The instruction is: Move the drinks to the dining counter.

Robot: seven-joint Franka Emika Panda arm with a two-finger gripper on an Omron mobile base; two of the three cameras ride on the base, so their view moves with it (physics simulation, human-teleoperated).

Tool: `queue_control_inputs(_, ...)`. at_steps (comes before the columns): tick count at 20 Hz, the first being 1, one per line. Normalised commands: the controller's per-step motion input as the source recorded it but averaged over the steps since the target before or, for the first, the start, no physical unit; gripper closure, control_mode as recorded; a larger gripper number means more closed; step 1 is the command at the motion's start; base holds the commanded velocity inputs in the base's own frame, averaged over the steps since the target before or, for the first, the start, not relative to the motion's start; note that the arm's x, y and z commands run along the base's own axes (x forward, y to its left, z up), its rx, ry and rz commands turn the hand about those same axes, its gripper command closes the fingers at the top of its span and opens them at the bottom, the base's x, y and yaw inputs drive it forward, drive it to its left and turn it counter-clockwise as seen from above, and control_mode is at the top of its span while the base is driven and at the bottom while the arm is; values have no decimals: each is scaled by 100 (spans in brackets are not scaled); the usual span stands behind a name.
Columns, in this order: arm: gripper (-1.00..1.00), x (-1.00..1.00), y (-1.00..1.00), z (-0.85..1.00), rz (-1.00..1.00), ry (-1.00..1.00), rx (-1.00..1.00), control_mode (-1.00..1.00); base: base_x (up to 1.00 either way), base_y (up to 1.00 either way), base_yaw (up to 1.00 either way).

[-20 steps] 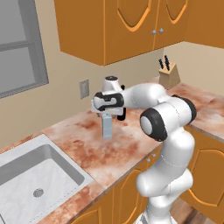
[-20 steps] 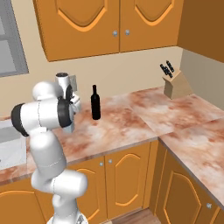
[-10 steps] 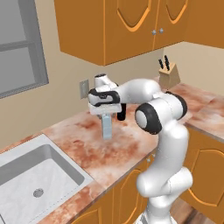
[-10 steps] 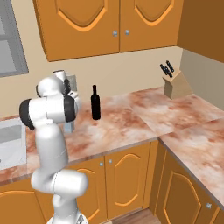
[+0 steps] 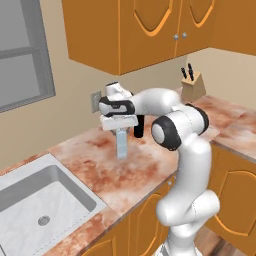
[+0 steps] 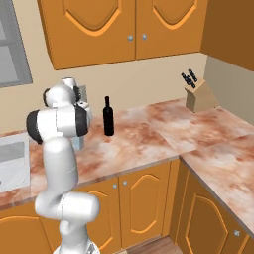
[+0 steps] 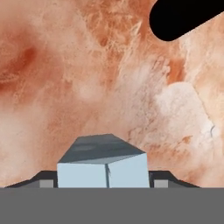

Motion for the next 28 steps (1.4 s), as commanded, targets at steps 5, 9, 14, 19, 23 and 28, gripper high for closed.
queue_control_inputs(5,100,-71,-1,-2,0,-10,2,-100,0,0,0)
queue_control_inputs(9,100,-100,-26,0,-2,-23,0,-100,0,0,0)
queue_control_inputs(14,100,-100,-44,0,-1,-28,0,-100,0,0,0)
queue_control_inputs(19,100,-94,-55,10,-3,-17,3,-100,0,0,0)
queue_control_inputs(23,100,-58,-56,25,-3,-6,8,-100,0,0,0)
queue_control_inputs(28,100,-34,-16,58,-5,0,4,-100,0,0,0)
